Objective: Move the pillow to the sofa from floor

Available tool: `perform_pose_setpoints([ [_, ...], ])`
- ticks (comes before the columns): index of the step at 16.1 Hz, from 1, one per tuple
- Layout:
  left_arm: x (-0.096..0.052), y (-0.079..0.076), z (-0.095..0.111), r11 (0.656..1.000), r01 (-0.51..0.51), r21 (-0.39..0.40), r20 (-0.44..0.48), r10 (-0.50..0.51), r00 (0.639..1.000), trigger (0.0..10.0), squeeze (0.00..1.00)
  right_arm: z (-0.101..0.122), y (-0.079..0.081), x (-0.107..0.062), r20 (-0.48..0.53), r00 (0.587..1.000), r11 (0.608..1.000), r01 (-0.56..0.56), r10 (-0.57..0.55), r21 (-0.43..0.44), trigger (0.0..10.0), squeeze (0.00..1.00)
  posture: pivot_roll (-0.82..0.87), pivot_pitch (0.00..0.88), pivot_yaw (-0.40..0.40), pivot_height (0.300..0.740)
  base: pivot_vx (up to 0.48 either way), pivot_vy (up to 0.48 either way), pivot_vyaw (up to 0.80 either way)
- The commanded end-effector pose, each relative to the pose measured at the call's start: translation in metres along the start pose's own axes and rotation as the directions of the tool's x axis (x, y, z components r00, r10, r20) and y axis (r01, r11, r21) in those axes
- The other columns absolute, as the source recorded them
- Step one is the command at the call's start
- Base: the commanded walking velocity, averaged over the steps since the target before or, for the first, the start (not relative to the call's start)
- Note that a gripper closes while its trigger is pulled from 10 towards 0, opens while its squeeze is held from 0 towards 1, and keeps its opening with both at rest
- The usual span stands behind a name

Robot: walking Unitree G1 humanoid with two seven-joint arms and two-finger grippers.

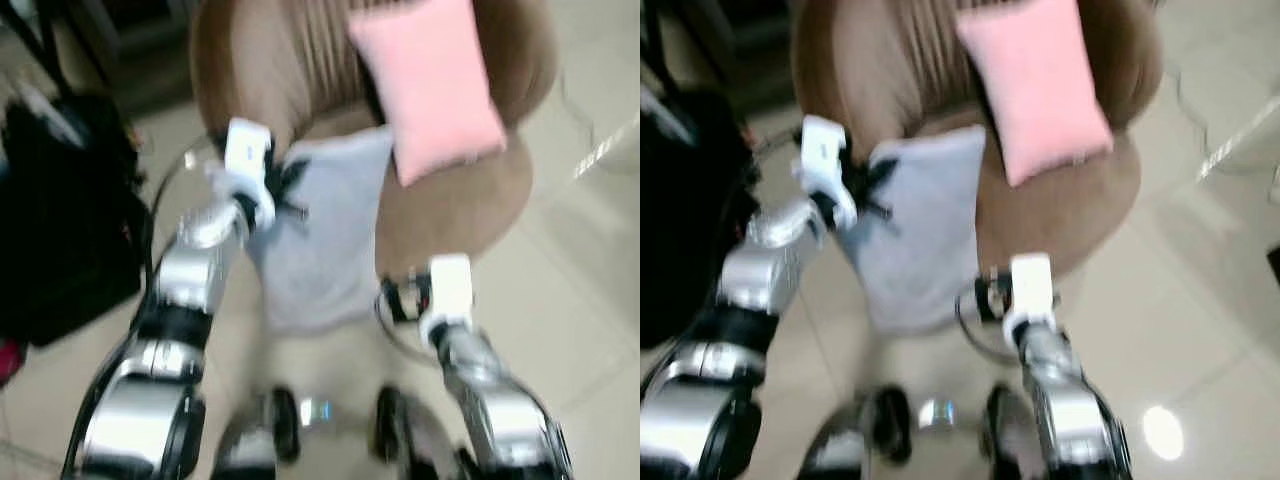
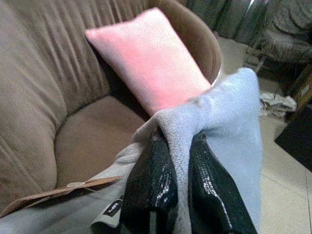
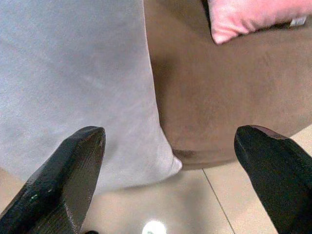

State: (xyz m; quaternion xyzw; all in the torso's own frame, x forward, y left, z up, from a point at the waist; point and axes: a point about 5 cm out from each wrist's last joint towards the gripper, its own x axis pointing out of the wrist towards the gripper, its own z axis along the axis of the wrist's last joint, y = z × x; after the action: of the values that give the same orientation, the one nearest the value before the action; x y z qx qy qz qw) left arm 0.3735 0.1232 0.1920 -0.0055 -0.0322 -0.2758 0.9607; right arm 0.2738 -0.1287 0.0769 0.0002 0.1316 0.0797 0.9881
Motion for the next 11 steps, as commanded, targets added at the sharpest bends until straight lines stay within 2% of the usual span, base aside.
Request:
perform_pose_setpoints([
  [1,0.0025,-0.0025,0.0159,0.999,0.021,0.05,0.056,-0.024,0.998,0.0,0.0,-0.0089,-0.0012,-0.0028,-0.03,1.0,1.0,-0.003,0.003,0.011,10.0,0.01,-0.11,0.207,-0.001,0.74,0.0,0.0,0.0],
  [11,0.0026,-0.0022,0.0133,0.999,0.019,0.049,0.052,-0.021,0.998,0.0,0.0,-0.0107,0.0012,-0.0027,-0.031,0.999,1.0,-0.015,0.015,0.009,10.0,0.02,-0.11,0.205,-0.005,0.74,0.0,0.0,0.0],
])
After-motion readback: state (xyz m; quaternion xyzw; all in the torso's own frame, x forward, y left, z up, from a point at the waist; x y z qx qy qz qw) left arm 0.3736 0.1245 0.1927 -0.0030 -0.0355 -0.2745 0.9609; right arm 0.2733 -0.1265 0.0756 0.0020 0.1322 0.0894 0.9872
